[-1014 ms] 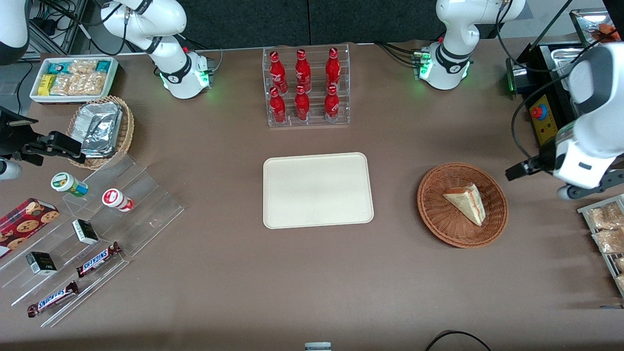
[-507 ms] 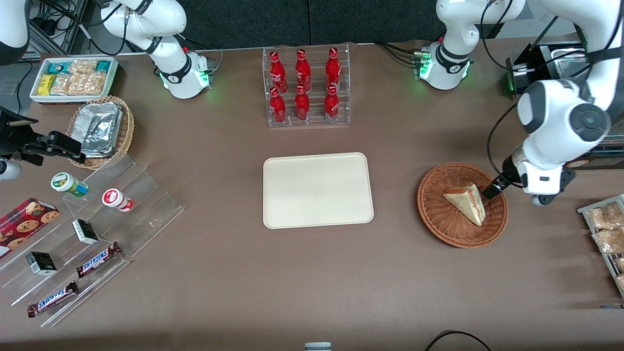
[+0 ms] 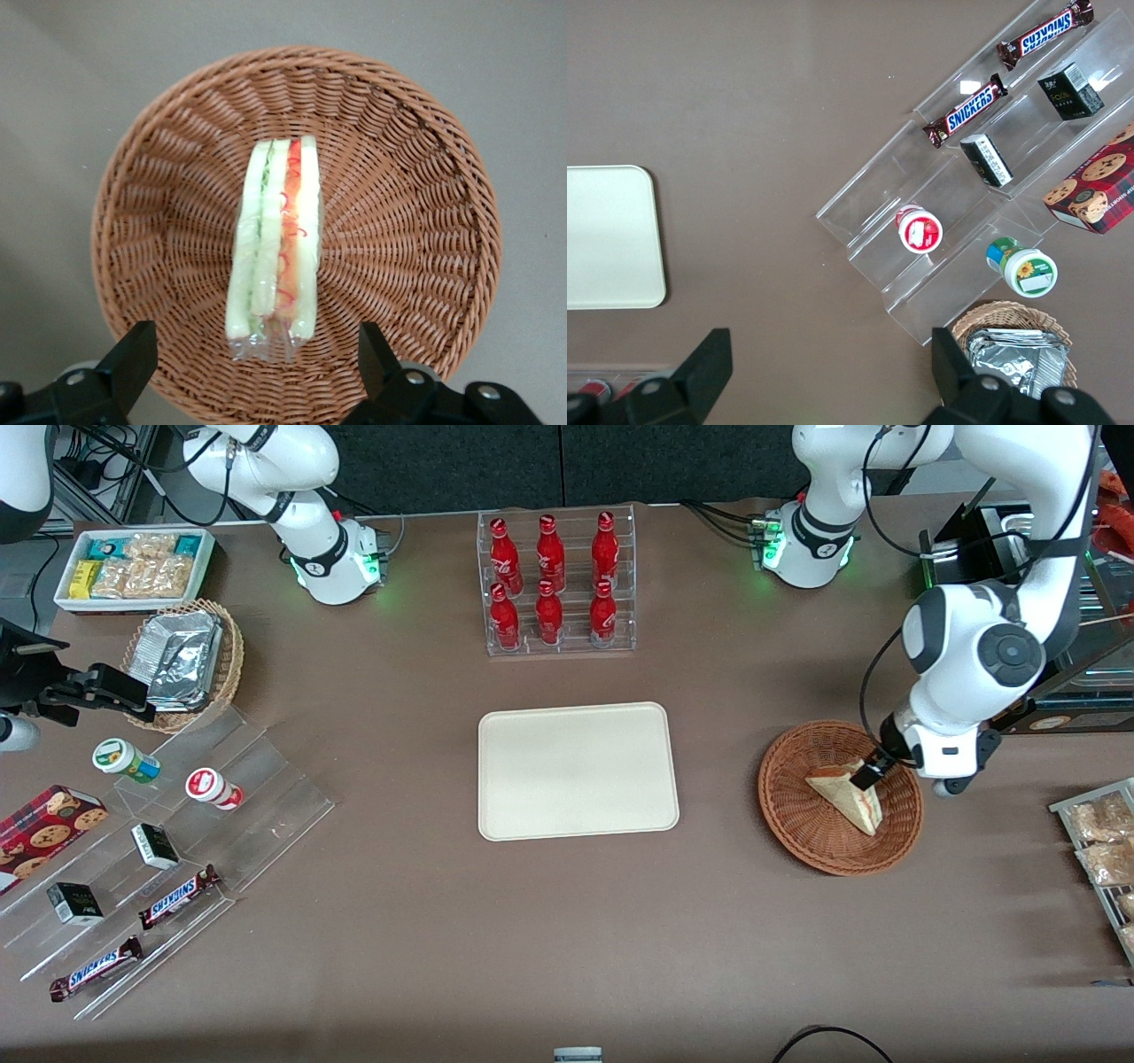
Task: Place sandwich from basket to tray
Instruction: 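Lower the open left gripper around the sandwich's upright edge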
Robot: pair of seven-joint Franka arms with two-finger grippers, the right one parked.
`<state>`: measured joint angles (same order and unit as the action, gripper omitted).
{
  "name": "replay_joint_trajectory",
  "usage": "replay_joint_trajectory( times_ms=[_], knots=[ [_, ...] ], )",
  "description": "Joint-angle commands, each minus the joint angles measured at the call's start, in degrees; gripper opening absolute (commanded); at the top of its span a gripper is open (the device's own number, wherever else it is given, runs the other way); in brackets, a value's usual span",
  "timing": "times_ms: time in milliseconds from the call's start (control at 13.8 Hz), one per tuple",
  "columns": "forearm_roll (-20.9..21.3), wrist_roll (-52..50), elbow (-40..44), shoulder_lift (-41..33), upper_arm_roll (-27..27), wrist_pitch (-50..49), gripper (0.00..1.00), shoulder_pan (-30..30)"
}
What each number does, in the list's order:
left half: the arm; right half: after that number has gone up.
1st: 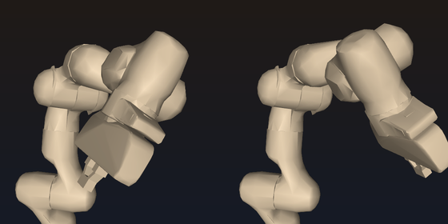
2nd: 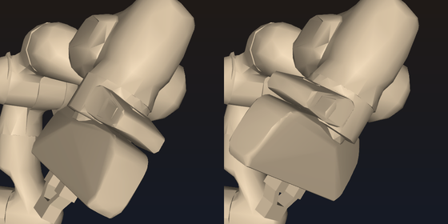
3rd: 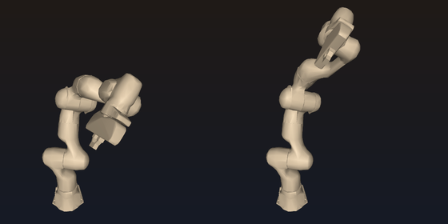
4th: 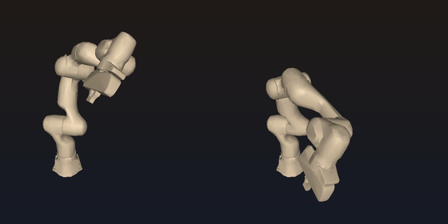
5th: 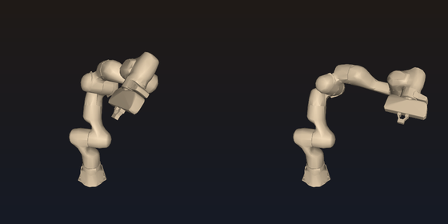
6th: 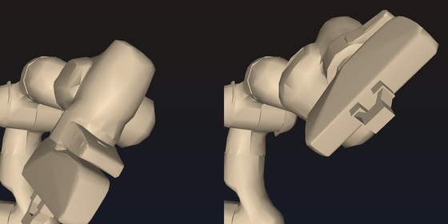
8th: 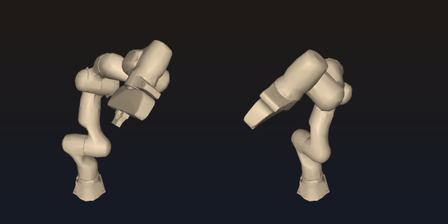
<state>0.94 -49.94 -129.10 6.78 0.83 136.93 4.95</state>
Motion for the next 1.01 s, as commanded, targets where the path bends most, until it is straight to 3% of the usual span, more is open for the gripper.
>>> replay_joint_trajectory(
  times_ms=[0, 797, 870, 942],
  knots=[
    [0.91, -1.74, -0.80, 0.60, 0.14, 2.64, 1.00, 0.33],
    [0.82, -1.74, -3.43, 4.64, 0.23, 10.55, 0.97, 0.33],
    [0.91, -1.74, -3.52, 4.91, 0.23, 10.55, 0.75, 0.33],
    [0.91, -1.74, -3.52, 5.08, 0.23, 10.64, 0.39, 0.33]
  ],
)
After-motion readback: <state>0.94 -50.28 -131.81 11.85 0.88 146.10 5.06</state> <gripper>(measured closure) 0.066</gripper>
